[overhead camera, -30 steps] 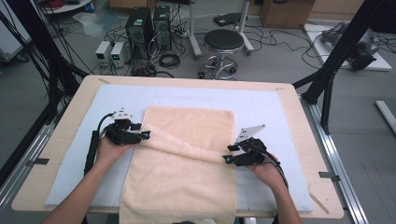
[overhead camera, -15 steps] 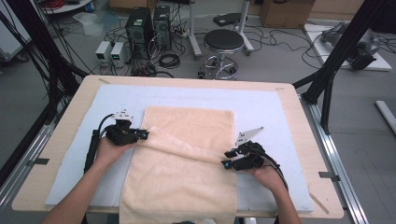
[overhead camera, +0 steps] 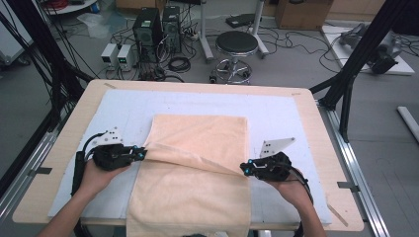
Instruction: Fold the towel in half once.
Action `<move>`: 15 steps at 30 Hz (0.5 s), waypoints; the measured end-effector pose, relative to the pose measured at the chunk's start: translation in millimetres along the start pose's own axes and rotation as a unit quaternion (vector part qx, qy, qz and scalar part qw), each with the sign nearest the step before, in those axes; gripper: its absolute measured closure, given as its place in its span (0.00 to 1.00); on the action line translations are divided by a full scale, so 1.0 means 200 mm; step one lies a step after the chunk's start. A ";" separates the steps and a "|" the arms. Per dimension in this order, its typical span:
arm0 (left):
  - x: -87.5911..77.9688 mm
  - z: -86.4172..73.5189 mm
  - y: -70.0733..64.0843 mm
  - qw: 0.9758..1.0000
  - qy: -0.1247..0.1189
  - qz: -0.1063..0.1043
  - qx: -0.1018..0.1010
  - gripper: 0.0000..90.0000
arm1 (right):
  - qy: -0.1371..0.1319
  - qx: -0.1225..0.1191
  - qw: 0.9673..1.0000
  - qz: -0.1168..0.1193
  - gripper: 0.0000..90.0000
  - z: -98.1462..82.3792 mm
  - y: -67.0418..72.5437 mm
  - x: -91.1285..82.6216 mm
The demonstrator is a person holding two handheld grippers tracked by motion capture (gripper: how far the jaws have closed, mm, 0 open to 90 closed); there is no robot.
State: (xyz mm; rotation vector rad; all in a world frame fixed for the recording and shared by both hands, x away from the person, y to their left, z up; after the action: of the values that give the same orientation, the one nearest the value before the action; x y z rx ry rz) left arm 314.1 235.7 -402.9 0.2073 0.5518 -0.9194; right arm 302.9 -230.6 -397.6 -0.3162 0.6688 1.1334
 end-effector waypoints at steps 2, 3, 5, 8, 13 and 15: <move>0.02 -0.02 -0.01 1.000 0.015 0.004 0.006 0.91 | 0.017 0.003 1.000 -0.001 0.76 -0.01 0.02 0.04; 0.03 -0.04 -0.01 1.000 0.019 0.003 0.004 0.91 | 0.026 0.000 1.000 0.000 0.73 -0.02 0.02 0.06; 0.05 -0.06 0.00 1.000 0.026 0.001 0.000 0.91 | 0.030 0.011 0.999 0.005 0.64 -0.04 0.03 0.11; 0.07 -0.08 0.00 0.999 0.036 -0.004 0.002 0.92 | 0.042 0.017 0.999 0.017 0.60 -0.07 0.03 0.17; 0.05 -0.09 0.00 0.999 0.034 -0.008 -0.001 0.92 | 0.074 -0.005 0.997 0.007 0.72 -0.09 0.03 0.23; 0.05 -0.09 0.01 1.000 0.029 -0.005 -0.002 0.92 | 0.070 -0.003 0.998 -0.002 0.84 -0.09 0.02 0.22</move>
State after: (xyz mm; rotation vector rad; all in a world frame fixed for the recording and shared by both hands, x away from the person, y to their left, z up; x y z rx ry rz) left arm 313.1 236.9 -422.9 0.2290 0.6094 -0.9244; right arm 305.3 -206.5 -438.2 -0.4060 0.7878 1.1163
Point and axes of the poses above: each handheld gripper's, and its own axes: x roughly forward along the jaws, z roughly out of its top, y roughly to its left, the point moved 1 cm from there along x, roughly forward along the jaws, and after that the axes turned 2 degrees about x, right-handed, at the moved point
